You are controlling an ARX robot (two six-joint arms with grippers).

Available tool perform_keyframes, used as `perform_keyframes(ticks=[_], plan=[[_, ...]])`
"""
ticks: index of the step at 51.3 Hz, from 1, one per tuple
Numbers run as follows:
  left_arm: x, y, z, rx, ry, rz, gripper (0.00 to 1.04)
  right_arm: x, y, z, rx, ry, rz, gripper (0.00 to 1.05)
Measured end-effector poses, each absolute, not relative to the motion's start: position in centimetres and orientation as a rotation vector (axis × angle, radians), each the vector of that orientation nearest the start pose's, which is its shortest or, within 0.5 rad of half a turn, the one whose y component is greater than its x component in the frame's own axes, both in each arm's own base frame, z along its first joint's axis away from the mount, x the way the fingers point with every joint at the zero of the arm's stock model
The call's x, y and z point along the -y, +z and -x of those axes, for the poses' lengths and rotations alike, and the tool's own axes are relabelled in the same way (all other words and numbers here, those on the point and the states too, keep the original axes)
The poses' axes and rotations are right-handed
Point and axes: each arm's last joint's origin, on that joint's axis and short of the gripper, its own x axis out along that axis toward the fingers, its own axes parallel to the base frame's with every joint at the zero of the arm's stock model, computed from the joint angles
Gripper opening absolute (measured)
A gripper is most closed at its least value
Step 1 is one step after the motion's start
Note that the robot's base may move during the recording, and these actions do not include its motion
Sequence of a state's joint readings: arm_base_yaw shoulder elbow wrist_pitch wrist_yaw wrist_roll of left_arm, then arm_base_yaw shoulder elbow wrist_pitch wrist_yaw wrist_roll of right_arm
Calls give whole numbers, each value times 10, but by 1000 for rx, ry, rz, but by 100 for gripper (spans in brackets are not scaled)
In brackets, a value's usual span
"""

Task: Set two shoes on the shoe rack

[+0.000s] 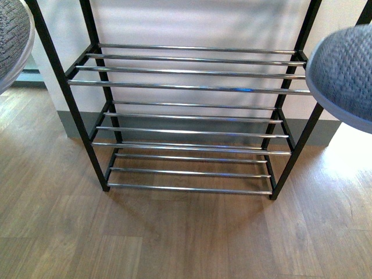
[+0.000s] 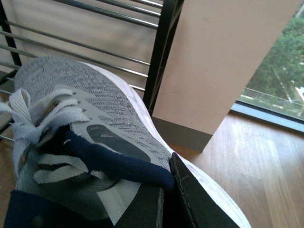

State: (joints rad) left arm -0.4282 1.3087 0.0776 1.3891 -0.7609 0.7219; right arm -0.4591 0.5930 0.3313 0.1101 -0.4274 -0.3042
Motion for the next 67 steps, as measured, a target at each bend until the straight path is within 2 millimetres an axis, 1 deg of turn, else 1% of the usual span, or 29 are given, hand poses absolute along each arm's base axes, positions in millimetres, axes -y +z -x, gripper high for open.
perform_keyframes(ticks=[67], plan=[[56, 161, -170, 11, 350, -627, 3, 54, 231, -137, -143, -14, 237, 1]])
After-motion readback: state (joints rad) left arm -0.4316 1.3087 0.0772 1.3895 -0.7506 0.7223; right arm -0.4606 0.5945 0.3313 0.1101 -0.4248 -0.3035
